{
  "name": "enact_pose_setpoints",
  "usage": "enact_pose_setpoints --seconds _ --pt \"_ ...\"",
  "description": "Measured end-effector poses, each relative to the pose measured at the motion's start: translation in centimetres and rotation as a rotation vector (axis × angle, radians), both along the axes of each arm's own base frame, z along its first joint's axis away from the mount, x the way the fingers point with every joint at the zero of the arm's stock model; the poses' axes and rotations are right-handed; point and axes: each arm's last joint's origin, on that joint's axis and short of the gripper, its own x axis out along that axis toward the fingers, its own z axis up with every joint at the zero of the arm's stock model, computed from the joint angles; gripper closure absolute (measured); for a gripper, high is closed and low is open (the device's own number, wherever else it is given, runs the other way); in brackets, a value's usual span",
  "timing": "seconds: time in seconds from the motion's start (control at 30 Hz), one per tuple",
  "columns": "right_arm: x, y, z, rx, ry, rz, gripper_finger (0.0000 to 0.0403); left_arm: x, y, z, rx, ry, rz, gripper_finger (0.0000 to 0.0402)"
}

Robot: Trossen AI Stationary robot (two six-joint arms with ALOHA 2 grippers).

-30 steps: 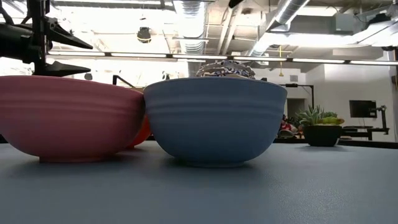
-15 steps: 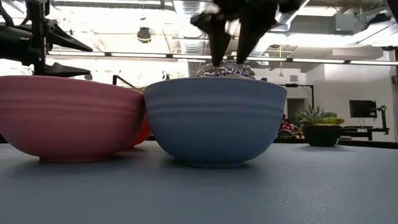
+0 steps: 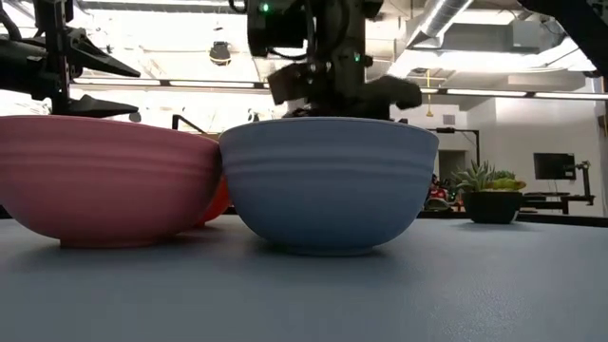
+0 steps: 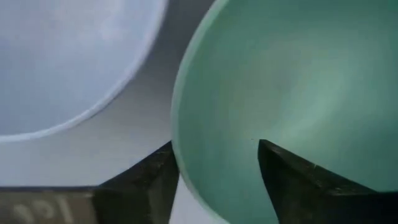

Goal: Place and stack bowls onto a shelf
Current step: Put the green bowl on the shelf

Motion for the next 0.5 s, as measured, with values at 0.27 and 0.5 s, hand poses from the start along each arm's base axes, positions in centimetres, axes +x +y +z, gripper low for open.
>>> enact_pose_setpoints --seconds 0.27,0.5 --pt "-0.3 -0.1 0.1 0.002 -0.004 -0.012 0.0351 0.0 -0.1 -0.2 0.001 0.01 -0.022 0.0187" --pt "-1.3 -0.1 2.7 0.012 -0.045 -0.088 0.0378 0.0 -0.1 -0.2 0.001 0.01 -0.022 0.0187"
